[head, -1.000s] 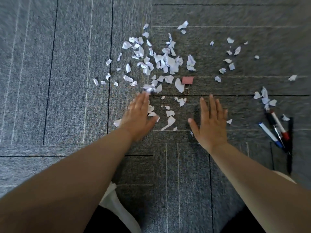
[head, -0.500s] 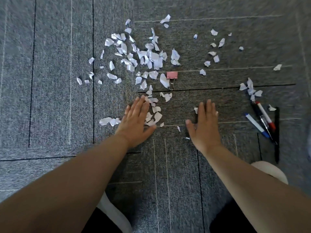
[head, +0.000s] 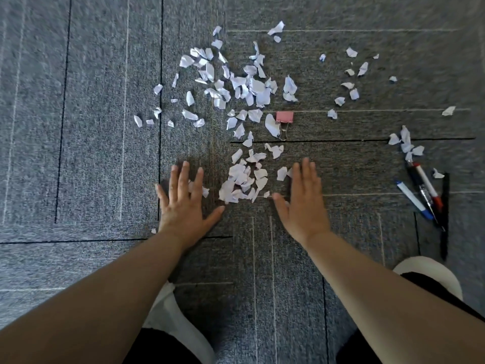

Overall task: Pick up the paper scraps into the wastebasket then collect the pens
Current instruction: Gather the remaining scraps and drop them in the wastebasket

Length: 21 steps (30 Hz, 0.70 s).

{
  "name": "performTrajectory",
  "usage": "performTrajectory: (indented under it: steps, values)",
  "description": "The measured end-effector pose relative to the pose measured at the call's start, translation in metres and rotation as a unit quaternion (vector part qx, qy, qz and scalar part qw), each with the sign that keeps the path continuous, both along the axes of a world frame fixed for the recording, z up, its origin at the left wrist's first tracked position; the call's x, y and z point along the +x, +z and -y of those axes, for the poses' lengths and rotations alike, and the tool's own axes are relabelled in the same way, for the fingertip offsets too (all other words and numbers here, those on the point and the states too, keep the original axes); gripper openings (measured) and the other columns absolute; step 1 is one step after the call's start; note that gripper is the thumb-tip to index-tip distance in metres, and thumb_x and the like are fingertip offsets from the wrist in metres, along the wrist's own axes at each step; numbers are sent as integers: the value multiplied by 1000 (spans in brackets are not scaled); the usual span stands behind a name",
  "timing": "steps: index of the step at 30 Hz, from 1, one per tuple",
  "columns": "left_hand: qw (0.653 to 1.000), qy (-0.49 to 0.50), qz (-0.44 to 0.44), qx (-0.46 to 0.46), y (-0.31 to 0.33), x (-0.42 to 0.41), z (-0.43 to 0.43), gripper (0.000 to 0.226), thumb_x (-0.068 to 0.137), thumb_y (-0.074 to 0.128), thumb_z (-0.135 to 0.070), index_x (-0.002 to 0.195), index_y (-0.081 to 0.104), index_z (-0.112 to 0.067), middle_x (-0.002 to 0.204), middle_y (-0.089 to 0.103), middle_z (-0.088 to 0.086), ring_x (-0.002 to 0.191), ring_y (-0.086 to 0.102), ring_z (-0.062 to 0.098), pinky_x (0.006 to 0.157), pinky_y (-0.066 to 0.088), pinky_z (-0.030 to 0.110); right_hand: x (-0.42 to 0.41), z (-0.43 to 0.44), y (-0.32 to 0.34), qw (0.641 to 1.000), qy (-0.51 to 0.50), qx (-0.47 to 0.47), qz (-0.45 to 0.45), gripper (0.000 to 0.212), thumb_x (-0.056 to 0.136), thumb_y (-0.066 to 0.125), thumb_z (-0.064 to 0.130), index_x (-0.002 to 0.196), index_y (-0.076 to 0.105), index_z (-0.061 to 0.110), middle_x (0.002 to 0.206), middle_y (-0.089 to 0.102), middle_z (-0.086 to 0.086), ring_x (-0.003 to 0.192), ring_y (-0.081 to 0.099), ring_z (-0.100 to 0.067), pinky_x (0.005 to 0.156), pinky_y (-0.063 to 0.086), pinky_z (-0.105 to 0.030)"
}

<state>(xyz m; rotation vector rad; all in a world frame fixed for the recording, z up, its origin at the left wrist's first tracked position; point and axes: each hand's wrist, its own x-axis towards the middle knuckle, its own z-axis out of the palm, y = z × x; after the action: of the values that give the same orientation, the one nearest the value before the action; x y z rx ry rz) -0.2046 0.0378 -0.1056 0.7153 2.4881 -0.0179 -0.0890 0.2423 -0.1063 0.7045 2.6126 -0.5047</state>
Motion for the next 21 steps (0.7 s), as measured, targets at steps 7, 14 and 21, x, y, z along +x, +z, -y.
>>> performTrajectory:
  steps: [7, 14, 21]
  values:
    - [983, -113, 64, 127, 8, -2, -14, 83, 91, 40, -47, 136, -26, -27, 146, -31, -5, 131, -23, 14, 109, -1, 37, -41, 36, 9, 981, 70, -124, -133, 67, 96, 31, 39, 146, -4, 11, 156, -10, -2, 142, -9, -14, 111, 10, -24]
    - [982, -167, -21, 84, 12, -27, 39, 82, 75, 33, -63, 143, 12, -21, 151, 20, 8, 131, 34, 35, 99, 32, 53, -10, -10, 3, 984, 169, 18, -59, 76, 89, 14, 62, 147, 10, 13, 155, 7, -11, 142, 8, -25, 114, 16, -39]
    - [983, -182, 11, -5, 12, -61, 99, 115, 50, 27, -92, 134, -29, -37, 151, -19, 1, 139, -16, 22, 108, -9, 40, -29, 31, -1, 976, 191, 9, -102, 64, 93, 17, 55, 143, 18, 15, 151, 21, -16, 139, 20, -31, 111, 11, -42]
